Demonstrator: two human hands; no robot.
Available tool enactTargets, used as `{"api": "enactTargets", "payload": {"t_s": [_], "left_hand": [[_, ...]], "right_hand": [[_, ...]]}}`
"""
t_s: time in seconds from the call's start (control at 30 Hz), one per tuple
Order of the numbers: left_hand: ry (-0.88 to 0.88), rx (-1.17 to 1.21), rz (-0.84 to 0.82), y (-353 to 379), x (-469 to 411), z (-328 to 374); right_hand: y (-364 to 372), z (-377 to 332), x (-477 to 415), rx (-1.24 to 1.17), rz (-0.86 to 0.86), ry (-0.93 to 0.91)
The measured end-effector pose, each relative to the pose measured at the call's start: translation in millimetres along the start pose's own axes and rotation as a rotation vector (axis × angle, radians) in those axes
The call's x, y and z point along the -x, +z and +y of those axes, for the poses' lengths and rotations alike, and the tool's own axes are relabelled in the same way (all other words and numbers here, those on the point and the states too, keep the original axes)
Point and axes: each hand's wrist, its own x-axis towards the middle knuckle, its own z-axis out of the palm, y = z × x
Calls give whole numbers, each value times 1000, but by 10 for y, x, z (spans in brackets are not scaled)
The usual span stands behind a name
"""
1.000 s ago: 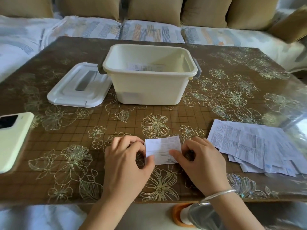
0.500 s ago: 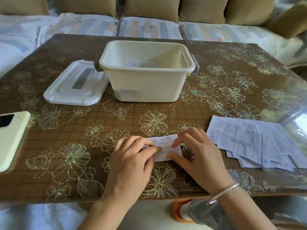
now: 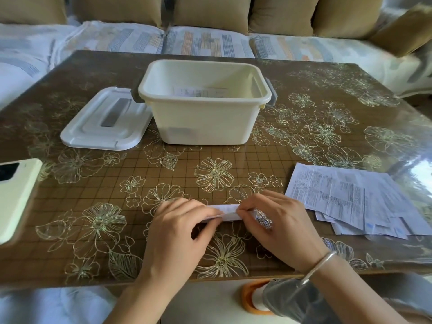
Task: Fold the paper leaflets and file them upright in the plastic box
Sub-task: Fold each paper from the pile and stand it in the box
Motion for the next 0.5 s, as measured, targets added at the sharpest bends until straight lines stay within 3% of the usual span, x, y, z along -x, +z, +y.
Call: {"api": "enactTargets", "payload": {"t_s": [0.2, 0.5], "left_hand": [[-70, 24, 11, 5, -28, 3], [-170, -79, -107, 28, -67, 23]], "right_hand": [[83, -63, 63, -59, 65, 211], [143, -84, 7, 54, 14, 268]]}}
